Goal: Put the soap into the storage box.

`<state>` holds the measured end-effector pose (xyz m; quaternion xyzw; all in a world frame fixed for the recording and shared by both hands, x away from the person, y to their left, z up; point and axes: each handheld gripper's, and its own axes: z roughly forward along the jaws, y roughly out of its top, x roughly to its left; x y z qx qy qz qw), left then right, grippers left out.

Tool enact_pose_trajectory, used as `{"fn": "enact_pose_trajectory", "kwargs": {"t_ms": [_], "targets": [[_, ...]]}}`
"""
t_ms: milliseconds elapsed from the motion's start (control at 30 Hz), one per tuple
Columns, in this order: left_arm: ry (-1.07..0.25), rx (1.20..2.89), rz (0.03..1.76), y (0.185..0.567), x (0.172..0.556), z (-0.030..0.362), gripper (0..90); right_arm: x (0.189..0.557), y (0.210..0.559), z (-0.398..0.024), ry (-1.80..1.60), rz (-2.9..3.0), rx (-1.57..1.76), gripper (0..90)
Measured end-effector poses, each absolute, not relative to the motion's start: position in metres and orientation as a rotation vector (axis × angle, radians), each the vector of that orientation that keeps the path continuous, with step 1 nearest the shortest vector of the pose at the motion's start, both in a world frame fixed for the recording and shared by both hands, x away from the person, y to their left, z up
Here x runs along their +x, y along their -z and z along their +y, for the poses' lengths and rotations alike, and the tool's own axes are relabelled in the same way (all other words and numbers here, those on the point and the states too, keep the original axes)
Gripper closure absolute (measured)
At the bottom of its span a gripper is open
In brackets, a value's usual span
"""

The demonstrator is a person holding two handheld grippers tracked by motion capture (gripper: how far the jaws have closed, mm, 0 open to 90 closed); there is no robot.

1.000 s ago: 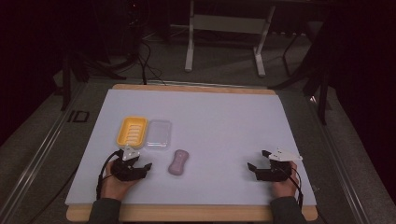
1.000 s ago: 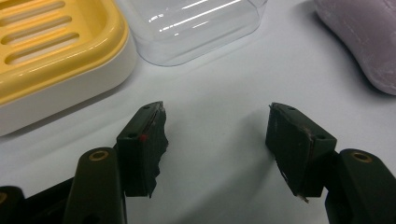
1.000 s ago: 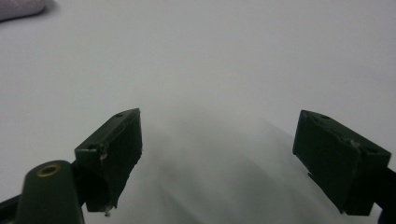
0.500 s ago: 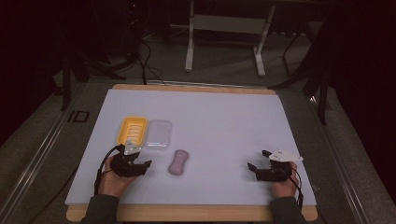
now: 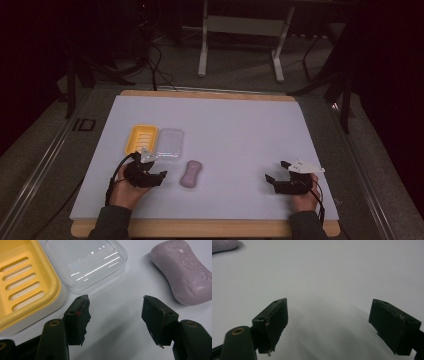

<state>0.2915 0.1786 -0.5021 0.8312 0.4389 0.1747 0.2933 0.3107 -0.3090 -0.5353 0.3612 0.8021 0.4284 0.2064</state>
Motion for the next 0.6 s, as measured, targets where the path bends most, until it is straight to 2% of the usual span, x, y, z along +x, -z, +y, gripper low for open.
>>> {"fn": "enact_pose_trajectory", "kwargs": {"t_ms": [600], "targets": [[-0.427,2.234,1.109,0.492,0.294,0.156,32.3,0.311,0.536,-0.308,-1.183,2.239,0.994,15.3]]}}
